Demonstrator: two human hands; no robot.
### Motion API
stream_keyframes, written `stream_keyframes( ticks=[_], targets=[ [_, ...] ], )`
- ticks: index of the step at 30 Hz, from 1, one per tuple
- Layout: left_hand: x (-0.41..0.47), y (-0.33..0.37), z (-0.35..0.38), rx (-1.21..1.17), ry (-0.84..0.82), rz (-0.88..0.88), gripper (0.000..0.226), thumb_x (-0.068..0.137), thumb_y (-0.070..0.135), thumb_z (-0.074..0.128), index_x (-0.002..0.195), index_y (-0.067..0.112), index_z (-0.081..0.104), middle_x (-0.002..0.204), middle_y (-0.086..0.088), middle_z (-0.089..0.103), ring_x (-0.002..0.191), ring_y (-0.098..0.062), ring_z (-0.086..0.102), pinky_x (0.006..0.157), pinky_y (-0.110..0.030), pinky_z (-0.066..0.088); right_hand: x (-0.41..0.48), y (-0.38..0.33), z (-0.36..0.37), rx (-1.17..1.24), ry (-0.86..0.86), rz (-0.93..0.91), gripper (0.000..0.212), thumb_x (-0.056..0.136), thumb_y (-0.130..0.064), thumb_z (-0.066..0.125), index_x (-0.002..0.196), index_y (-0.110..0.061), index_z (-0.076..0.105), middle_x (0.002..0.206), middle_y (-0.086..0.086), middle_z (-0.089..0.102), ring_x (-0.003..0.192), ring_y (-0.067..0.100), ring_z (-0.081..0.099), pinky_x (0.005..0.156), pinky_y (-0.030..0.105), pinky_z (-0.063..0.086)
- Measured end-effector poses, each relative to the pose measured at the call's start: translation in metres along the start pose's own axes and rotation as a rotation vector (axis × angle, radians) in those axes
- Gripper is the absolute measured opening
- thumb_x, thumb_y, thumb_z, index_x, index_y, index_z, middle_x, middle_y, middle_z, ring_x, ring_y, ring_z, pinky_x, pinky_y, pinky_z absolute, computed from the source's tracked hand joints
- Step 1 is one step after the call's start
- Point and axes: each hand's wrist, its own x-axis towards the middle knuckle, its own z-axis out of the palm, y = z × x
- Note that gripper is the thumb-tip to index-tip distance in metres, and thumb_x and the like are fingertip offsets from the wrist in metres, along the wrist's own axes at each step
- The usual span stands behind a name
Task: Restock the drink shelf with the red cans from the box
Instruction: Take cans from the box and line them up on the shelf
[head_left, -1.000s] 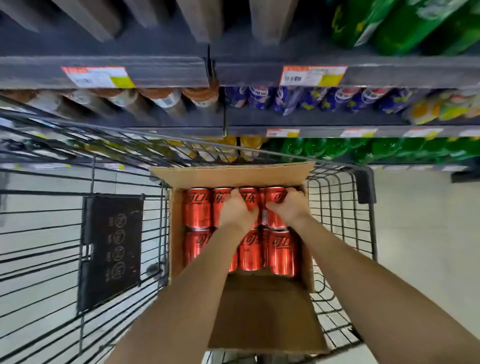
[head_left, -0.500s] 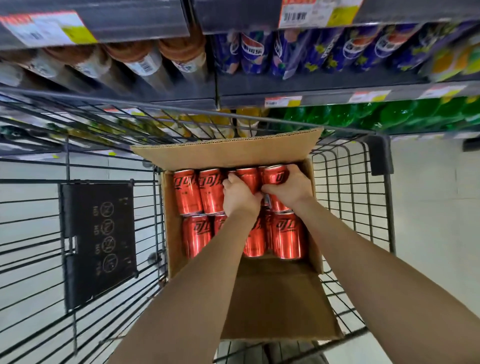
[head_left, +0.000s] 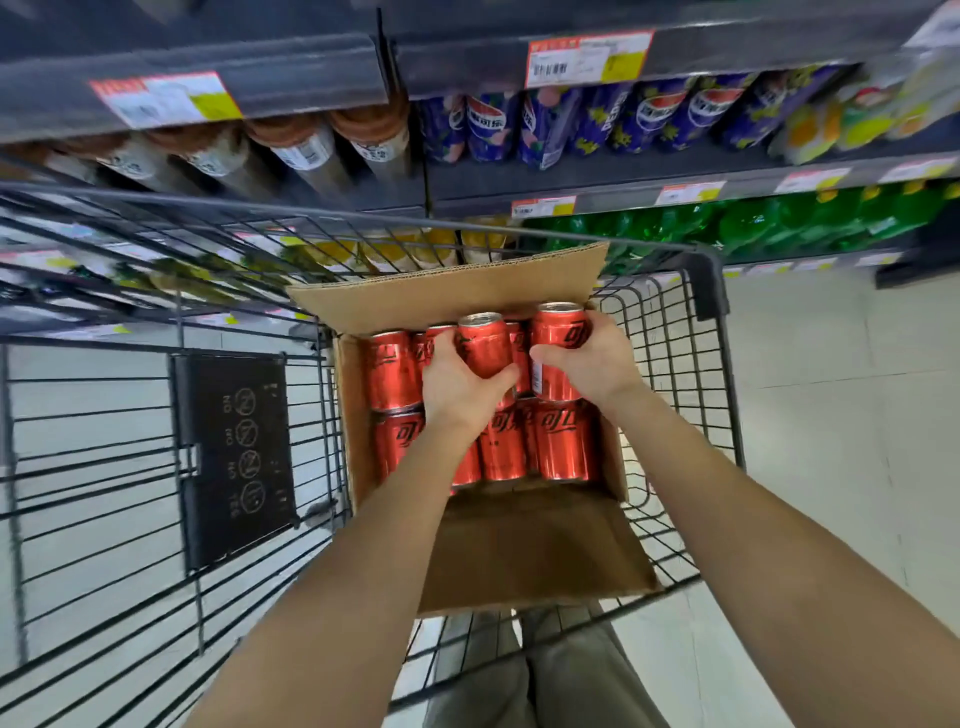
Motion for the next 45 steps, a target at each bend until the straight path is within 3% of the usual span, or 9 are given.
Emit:
stream_keyframes(
  ticks=[5, 10, 17, 21, 23, 26, 31, 37, 45],
  targets=[
    [-0.040, 0.030, -0.054, -0.031, -0.028, 0.123, 0.088, 0.067, 0.045, 0.091, 0.141, 0.025, 0.047, 0.111, 0.015, 0.063, 0.105, -0.009, 0.064, 0.095, -0.024, 0.047, -0.052, -0.032, -0.032, 0.117, 0.000, -0.070, 0.061, 0.057, -0.031, 0.091, 0.112, -0.018, 0.069, 0.100, -0.002, 0.075, 0.093, 0.015, 0.072, 0.090, 0.041, 0.058],
    [-0.086, 0.075, -0.101, -0.056, 0.008, 0.271, 0.086, 0.067, 0.039, 0.093, 0.140, 0.022, 0.050, 0.117, 0.010, 0.068, 0.104, -0.008, 0.064, 0.095, -0.024, 0.049, -0.098, -0.067, -0.067, 0.198, -0.022, -0.149, 0.080, 0.043, -0.047, 0.093, 0.115, -0.022, 0.068, 0.102, -0.002, 0.077, 0.096, 0.017, 0.074, 0.092, 0.046, 0.058],
    [-0.153, 0.137, -0.146, -0.069, 0.005, 0.464, 0.084, 0.070, 0.035, 0.094, 0.140, 0.026, 0.048, 0.115, 0.014, 0.063, 0.102, -0.002, 0.061, 0.091, -0.017, 0.043, -0.182, -0.124, -0.138, 0.163, 0.101, -0.295, 0.065, 0.055, -0.043, 0.091, 0.113, -0.025, 0.068, 0.104, -0.006, 0.075, 0.097, 0.012, 0.071, 0.094, 0.042, 0.056],
    [-0.189, 0.176, -0.156, -0.066, 0.006, 0.576, 0.085, 0.070, 0.035, 0.093, 0.143, 0.031, 0.048, 0.113, 0.017, 0.060, 0.096, 0.003, 0.058, 0.081, -0.001, 0.038, -0.218, -0.136, -0.186, 0.169, 0.172, -0.385, 0.087, 0.051, -0.054, 0.086, 0.128, -0.022, 0.061, 0.115, -0.005, 0.072, 0.105, 0.014, 0.068, 0.098, 0.043, 0.054],
    [-0.207, 0.198, -0.155, -0.067, 0.002, 0.642, 0.088, 0.070, 0.038, 0.093, 0.144, 0.030, 0.047, 0.115, 0.016, 0.060, 0.103, -0.001, 0.059, 0.090, -0.014, 0.044, -0.237, -0.142, -0.215, 0.177, 0.211, -0.415, 0.088, 0.060, -0.049, 0.088, 0.136, -0.018, 0.056, 0.122, -0.004, 0.068, 0.111, 0.017, 0.065, 0.099, 0.042, 0.053],
    [-0.232, 0.234, -0.142, -0.098, -0.010, 0.730, 0.086, 0.071, 0.036, 0.093, 0.144, 0.031, 0.047, 0.118, 0.015, 0.061, 0.106, -0.004, 0.060, 0.096, -0.024, 0.047, -0.252, -0.134, -0.257, 0.223, 0.245, -0.433, 0.075, 0.073, -0.028, 0.089, 0.137, -0.017, 0.052, 0.117, -0.006, 0.061, 0.108, 0.015, 0.061, 0.094, 0.035, 0.050],
    [-0.274, 0.292, -0.092, -0.104, -0.061, 0.839, 0.078, 0.070, 0.031, 0.091, 0.134, 0.039, 0.047, 0.118, 0.022, 0.060, 0.110, -0.006, 0.063, 0.092, -0.033, 0.056, -0.270, -0.097, -0.332, 0.251, 0.316, -0.425, 0.093, 0.054, -0.046, 0.090, 0.138, -0.024, 0.054, 0.124, -0.005, 0.067, 0.111, 0.015, 0.065, 0.099, 0.042, 0.054],
    [-0.336, 0.352, 0.004, -0.092, -0.074, 0.876, 0.077, 0.070, 0.030, 0.093, 0.130, 0.040, 0.046, 0.115, 0.029, 0.057, 0.103, 0.020, 0.056, 0.079, -0.001, 0.044, -0.274, -0.034, -0.446, 0.277, 0.348, -0.474, 0.077, 0.058, -0.032, 0.092, 0.128, -0.026, 0.061, 0.114, -0.008, 0.072, 0.104, 0.011, 0.069, 0.098, 0.043, 0.055],
    [-0.397, 0.410, 0.111, -0.145, 0.016, 0.808, 0.079, 0.070, 0.026, 0.093, 0.135, 0.034, 0.048, 0.114, 0.014, 0.063, 0.093, 0.018, 0.059, 0.076, -0.003, 0.047, -0.261, 0.031, -0.576, 0.216, 0.338, -0.551, 0.076, 0.064, -0.029, 0.094, 0.131, -0.023, 0.060, 0.114, -0.008, 0.070, 0.103, 0.010, 0.067, 0.095, 0.035, 0.053]
  ],
)
